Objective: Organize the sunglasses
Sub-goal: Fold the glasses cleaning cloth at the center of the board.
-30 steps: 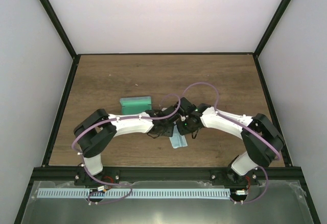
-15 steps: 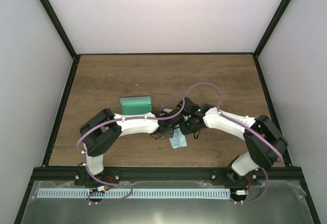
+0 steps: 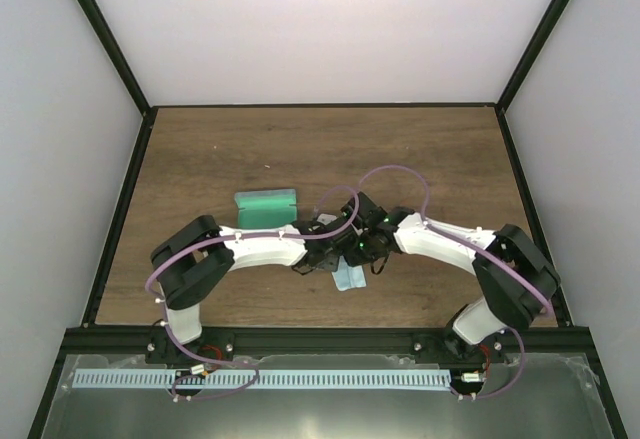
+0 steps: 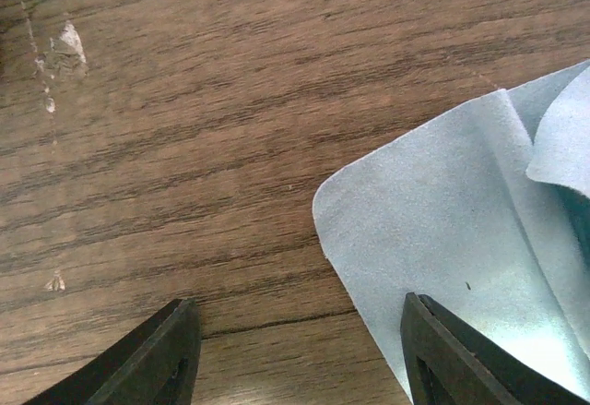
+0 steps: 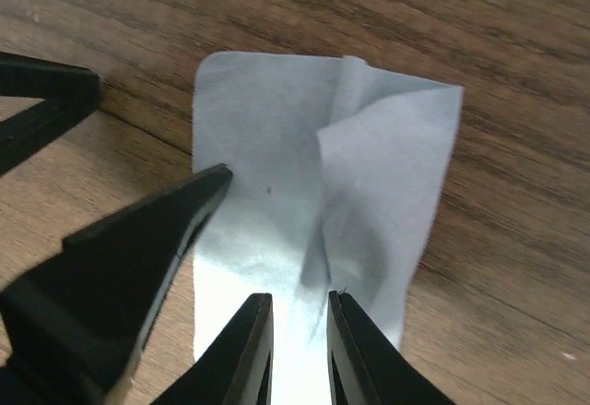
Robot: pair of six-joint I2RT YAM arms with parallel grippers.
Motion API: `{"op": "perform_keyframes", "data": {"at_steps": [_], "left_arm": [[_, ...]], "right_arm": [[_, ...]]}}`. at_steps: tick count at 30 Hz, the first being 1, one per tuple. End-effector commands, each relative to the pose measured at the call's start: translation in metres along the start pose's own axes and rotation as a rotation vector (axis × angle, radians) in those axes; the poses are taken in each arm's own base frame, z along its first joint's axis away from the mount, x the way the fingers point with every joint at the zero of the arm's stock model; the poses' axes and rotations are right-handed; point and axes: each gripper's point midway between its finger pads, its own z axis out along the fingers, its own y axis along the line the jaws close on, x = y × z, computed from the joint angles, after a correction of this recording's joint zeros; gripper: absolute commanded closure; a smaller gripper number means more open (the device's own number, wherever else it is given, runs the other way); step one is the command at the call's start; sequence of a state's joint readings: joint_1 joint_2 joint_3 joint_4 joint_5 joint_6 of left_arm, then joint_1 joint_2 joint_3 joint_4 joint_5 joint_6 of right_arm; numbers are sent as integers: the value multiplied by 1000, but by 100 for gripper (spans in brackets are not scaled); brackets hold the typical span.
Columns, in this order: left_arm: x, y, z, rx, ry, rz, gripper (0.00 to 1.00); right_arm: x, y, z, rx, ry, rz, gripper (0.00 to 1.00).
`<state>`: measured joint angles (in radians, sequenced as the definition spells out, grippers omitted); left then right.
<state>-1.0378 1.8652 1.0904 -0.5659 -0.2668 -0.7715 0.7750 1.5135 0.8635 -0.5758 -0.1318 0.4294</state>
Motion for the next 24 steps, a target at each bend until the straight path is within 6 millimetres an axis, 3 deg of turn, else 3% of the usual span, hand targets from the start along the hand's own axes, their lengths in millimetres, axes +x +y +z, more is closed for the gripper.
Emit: {"op": "perform_keyframes", "data": {"at_steps": [1, 12, 24], "left_arm": [[97, 82, 35, -283, 327, 124, 38], [100, 94, 39, -324, 337, 138, 39], [87, 106, 31, -362, 299, 128, 39]], "right_arm": [[-6, 13, 10, -73, -6, -3, 83], [8, -34, 33, -65, 42, 152, 86], [8, -51, 14, -16, 4, 188, 85]]}}
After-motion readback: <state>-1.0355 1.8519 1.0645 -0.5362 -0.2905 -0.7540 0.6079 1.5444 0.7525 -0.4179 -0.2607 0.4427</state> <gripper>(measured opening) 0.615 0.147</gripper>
